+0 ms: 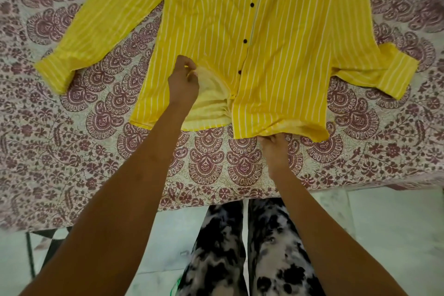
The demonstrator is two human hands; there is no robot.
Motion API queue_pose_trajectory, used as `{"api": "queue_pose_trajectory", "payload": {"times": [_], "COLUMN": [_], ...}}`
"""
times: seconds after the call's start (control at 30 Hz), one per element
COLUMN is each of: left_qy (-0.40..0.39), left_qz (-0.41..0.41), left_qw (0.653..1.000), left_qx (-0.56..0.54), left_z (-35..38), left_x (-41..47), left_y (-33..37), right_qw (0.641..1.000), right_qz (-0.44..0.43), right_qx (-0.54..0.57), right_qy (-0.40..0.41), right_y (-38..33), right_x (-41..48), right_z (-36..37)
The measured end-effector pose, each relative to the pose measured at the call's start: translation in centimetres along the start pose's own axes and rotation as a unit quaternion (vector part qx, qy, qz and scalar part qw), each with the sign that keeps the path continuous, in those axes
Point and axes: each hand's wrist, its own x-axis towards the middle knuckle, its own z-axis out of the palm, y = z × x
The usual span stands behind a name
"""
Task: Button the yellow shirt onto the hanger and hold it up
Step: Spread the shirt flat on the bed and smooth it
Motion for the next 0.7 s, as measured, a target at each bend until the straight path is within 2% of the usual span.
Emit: {"api": "queue_pose_trajectory", "payload": {"times": [0.07, 0.23, 0.3, 0.33, 0.4, 0.43, 0.57, 0.7], "left_qy": [-0.031, -0.112, -0.131, -0.135, -0.138, -0.143, -0.171, -0.175], "left_qz": [0.028, 0.067, 0.082, 0.085, 0.091, 0.09, 0.073, 0.079], "left_qw": [0.999, 0.988, 0.983, 0.981, 0.98, 0.979, 0.975, 0.974], "left_qx": [0.02, 0.086, 0.102, 0.108, 0.114, 0.113, 0.118, 0.123], "left_z": [-0.3, -1.1, -0.9, -0.7, -0.1, 0.2, 1.2, 1.2], "left_x": [-0.3, -1.4, -2.0, -2.3, -2.8, -3.1, -4.0, -4.2], "left_y": [0.1, -0.8, -1.6, -1.8, -2.1, -2.2, -2.9, -3.3], "right_qw": [0.998, 0.998, 0.996, 0.991, 0.959, 0.944, 0.936, 0.963], "right_qz": [-0.015, -0.055, -0.04, -0.006, 0.071, 0.109, 0.185, 0.148], "right_qx": [-0.069, -0.018, 0.065, 0.127, 0.267, 0.302, 0.273, 0.197], "right_qy": [0.003, 0.025, 0.04, 0.049, 0.06, 0.071, 0.125, 0.111], "right_y": [0.3, -1.4, -2.3, -2.3, -1.5, -0.8, 2.9, 3.9], "right_x": [-0.2, -0.2, -0.6, -0.7, -0.5, -0.6, -0.9, -1.1], "right_z": [1.0, 2.0, 1.5, 1.0, -0.3, -0.8, -1.8, -0.3]}}
